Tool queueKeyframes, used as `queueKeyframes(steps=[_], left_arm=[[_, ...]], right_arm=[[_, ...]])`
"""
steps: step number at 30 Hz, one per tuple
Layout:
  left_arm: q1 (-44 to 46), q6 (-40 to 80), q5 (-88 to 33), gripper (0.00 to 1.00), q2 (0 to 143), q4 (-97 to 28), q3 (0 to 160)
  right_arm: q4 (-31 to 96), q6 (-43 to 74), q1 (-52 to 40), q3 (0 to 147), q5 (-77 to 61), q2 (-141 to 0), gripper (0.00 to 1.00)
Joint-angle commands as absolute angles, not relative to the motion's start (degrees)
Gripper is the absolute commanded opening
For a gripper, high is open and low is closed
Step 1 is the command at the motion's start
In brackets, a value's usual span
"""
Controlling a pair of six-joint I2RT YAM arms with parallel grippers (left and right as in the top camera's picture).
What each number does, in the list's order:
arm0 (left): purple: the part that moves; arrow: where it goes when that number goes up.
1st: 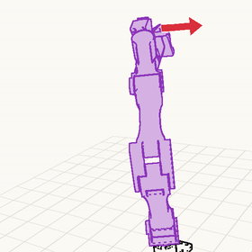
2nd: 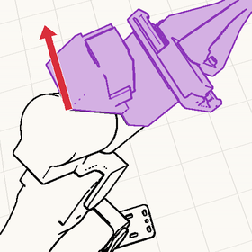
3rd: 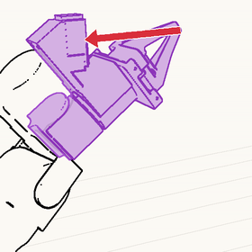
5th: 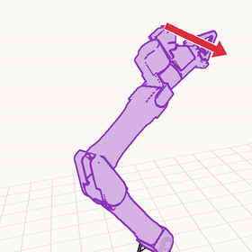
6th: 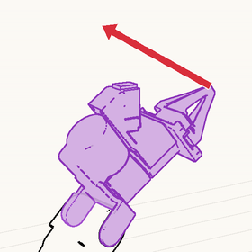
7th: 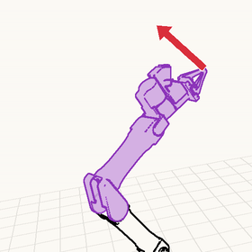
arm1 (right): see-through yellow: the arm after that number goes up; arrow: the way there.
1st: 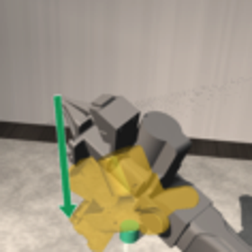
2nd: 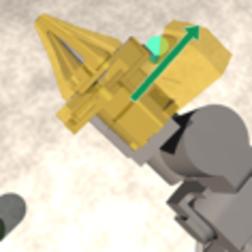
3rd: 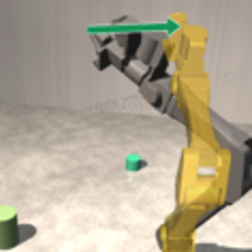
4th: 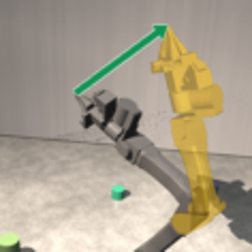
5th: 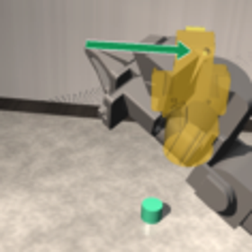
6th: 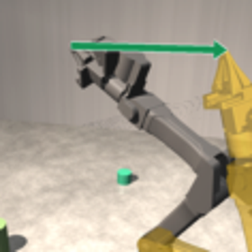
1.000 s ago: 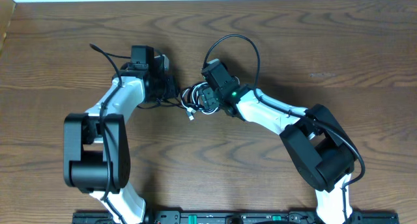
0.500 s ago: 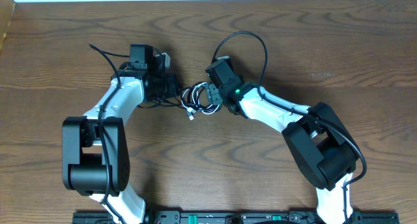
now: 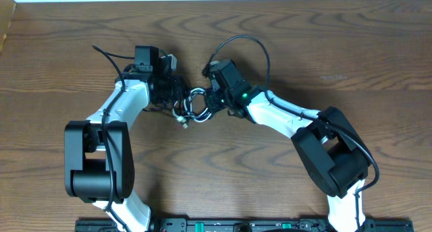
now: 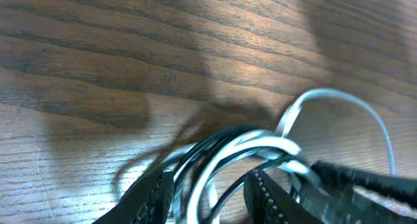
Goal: Untangle cables
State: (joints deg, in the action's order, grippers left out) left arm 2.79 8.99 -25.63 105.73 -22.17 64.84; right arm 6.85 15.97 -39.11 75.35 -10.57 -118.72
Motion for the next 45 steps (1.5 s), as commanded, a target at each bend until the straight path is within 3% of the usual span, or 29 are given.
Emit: queueKeyframes(steps=[1,2,4,9,17,23,45], left_arm=[[3.0,8.8,-26.4,0.4,104.7,-22.2,66.0],[3.0,8.8,-26.4,0.4,104.7,-22.2,66.0],[3.0,8.8,-26.4,0.4,104.7,-22.2,66.0],[3.0,8.8,-26.4,0.4,104.7,-22.1,66.0],[3.0,8.8,-26.3,0.41,104.7,-22.0,66.0],[3.0,8.8,-26.3,0.4,104.7,-22.0,66.0],[3.0,8.8,-26.3,0.4,104.7,-22.0,65.9]], right_arm=[[6.1,9.8,-39.8,75.2,-18.6,-119.2,0.27],[6.2,9.8,-39.8,75.2,-17.6,-119.2,0.39],[6.2,9.8,-39.7,75.2,-16.3,-119.2,0.47],[6.2,9.8,-39.4,75.2,-16.1,-119.2,0.52],[6.3,9.8,-39.9,75.2,-16.0,-119.2,0.5],[7.2,9.8,-40.0,75.2,-15.9,-119.2,0.41],[11.0,9.8,-41.3,75.2,-13.2,-119.2,0.23]])
